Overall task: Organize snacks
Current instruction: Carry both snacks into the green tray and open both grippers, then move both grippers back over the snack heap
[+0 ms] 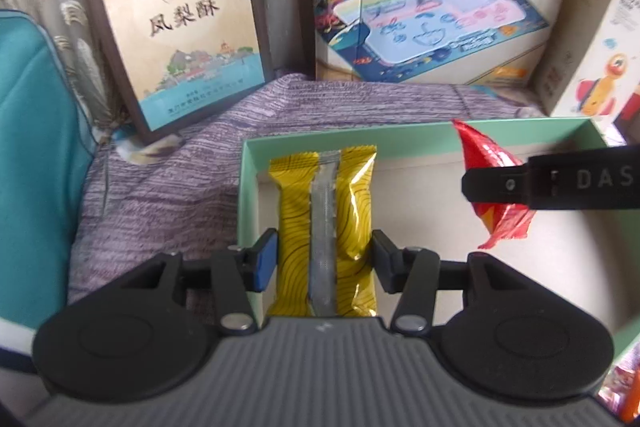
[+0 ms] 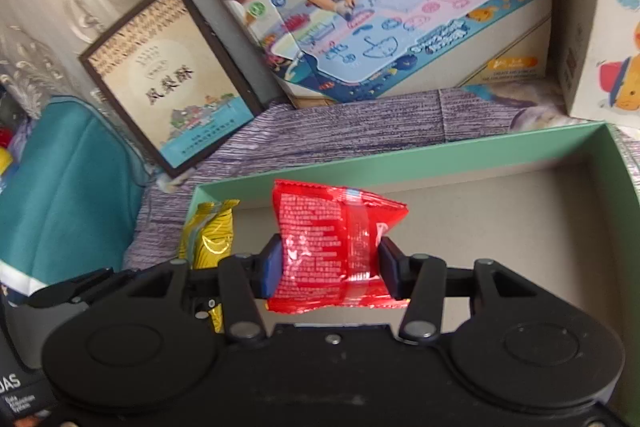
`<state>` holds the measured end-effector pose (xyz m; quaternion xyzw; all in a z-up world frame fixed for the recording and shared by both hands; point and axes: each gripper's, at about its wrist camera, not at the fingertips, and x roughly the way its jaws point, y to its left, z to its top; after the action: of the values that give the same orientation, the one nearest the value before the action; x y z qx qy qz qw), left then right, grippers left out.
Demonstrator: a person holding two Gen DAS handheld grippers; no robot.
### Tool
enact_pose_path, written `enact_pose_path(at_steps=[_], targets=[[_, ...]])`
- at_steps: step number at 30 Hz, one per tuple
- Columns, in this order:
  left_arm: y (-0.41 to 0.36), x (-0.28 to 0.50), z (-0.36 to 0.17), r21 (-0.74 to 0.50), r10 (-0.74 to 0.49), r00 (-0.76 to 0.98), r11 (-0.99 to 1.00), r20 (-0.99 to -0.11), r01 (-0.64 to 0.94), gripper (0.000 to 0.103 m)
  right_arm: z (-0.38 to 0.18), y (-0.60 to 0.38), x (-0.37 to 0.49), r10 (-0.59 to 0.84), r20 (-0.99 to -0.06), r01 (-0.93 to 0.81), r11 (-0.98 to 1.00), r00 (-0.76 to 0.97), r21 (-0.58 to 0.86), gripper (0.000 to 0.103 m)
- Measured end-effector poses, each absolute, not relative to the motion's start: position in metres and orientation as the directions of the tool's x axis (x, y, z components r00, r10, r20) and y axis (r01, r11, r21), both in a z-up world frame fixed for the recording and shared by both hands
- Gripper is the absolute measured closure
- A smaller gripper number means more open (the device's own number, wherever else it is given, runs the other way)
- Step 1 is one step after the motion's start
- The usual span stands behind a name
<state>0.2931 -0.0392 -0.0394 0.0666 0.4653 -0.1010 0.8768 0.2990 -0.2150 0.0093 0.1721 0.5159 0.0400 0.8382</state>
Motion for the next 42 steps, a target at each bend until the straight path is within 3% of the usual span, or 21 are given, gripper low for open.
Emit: enact_pose_path(at_steps=[5, 6, 7, 8, 9, 10, 16, 29, 42], targets=[[-0.043, 0.310, -0.054, 0.056, -0.092, 0.555, 0.968, -0.826, 0.245, 0.050, -0.019, -0.216, 0.318, 0.272, -0.853, 0.146, 0.918, 0.445, 0.369, 0.051], [-0.044, 0.310, -0.053, 0.065, -0.090, 0.569, 0.967, -0.818, 0.247, 0.044, -0.021, -0.216, 0.322, 0.286, -0.847, 0.155, 0.908, 0.448, 0.389, 0.036], [-0.044, 0.308, -0.051, 0.068, -0.095, 0.582, 0.965, -0.808, 0.252, 0.027, -0.020, -0.218, 0.321, 0.295, -0.838, 0.162, 0.900, 0.458, 0.405, 0.015], [-0.044, 0.305, -0.048, 0.063, -0.109, 0.597, 0.963, -0.795, 0.260, 0.015, -0.017, -0.220, 0.319, 0.301, -0.827, 0.160, 0.894, 0.476, 0.418, 0.006], [-0.044, 0.302, -0.045, 0.053, -0.129, 0.608, 0.961, -0.784, 0.272, 0.012, -0.015, -0.222, 0.318, 0.300, -0.820, 0.159, 0.893, 0.488, 0.421, 0.000], [-0.045, 0.299, -0.041, 0.057, -0.129, 0.616, 0.960, -0.777, 0.274, 0.007, -0.012, -0.224, 0.317, 0.301, -0.819, 0.161, 0.891, 0.489, 0.424, 0.000], [-0.043, 0.272, -0.028, 0.043, -0.128, 0.604, 0.964, -0.787, 0.261, 0.000, 0.012, -0.238, 0.281, 0.285, -0.821, 0.172, 0.894, 0.495, 0.414, 0.000], [-0.011, 0.156, -0.017, 0.029, -0.133, 0.561, 0.962, -0.817, 0.271, 0.000, 0.047, -0.236, 0.166, 0.302, -0.834, 0.116, 0.912, 0.462, 0.394, 0.000], [0.025, 0.070, -0.055, 0.034, -0.092, 0.486, 0.969, -0.869, 0.245, 0.000, 0.047, -0.208, 0.084, 0.349, -0.819, -0.025, 0.925, 0.455, 0.380, 0.000]])
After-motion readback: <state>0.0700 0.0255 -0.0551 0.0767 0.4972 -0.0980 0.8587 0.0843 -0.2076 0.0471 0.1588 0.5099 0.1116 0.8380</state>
